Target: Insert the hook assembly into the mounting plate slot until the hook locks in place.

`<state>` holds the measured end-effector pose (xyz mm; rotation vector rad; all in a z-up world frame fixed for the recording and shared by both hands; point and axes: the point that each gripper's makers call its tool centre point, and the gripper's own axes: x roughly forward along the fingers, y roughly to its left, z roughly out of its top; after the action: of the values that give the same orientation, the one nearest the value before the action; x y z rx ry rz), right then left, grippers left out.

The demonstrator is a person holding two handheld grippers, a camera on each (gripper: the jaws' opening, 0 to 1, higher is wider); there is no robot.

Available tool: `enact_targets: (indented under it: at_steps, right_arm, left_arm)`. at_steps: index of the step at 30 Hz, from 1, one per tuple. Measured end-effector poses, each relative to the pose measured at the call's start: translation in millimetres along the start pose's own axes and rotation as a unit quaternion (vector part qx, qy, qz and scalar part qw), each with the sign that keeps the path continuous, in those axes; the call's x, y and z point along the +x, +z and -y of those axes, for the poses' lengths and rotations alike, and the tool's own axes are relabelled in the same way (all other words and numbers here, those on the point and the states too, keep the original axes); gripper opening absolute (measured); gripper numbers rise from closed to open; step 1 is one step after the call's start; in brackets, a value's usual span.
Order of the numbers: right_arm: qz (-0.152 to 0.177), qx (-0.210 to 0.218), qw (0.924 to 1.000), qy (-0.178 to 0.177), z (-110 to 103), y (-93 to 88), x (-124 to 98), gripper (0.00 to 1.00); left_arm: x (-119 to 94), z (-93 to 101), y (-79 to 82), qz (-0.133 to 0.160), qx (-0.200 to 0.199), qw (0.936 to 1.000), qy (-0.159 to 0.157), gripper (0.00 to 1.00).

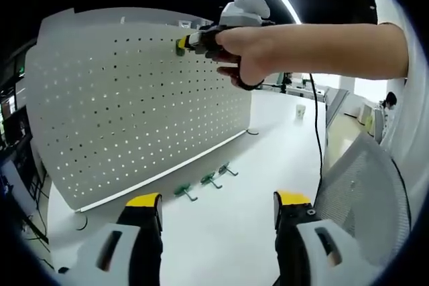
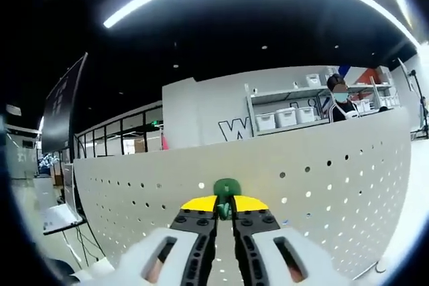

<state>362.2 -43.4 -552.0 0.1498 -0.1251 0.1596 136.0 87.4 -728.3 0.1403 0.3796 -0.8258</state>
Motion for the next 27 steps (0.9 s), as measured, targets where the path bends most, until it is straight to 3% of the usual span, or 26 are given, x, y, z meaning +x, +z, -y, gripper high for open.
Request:
enact_targets:
  at_steps: [5, 8, 16, 19, 27]
  right_arm:
    - [0.002, -0.002, 0.9992, 0.039, -8, -0.1, -1, 0.16]
    - [0.001, -0.026, 0.9973, 0.069, -13, -0.4, -3, 0.22]
    - [-0.003, 0.000, 0.9920, 0.126, -14, 0.0, -11, 0.34]
    - [-0.034, -0.038, 0.9873, 0.151, -16, -10.7, -16, 0.36]
    - [-0.010, -0.024, 0.9811, 0.192, -10, -6.0, -33, 0.47]
  left_arm:
    - [0, -0.3, -1.2, -0.001, -0.001, 1.0000, 0.002, 0.70]
    - [-1, -1.4, -1.9, -0.001, -0.002, 1.0000, 0.003, 0.70]
    - [0, -4.1, 0.2, 0.001, -0.001, 1.0000, 0.006, 0.70]
    - [0, -5.1, 0.5, 0.002, -0.002, 1.0000, 0.006, 0.70]
    - [2, -3.2, 1.4, 0.004, -0.005, 1.0000, 0.005, 0.70]
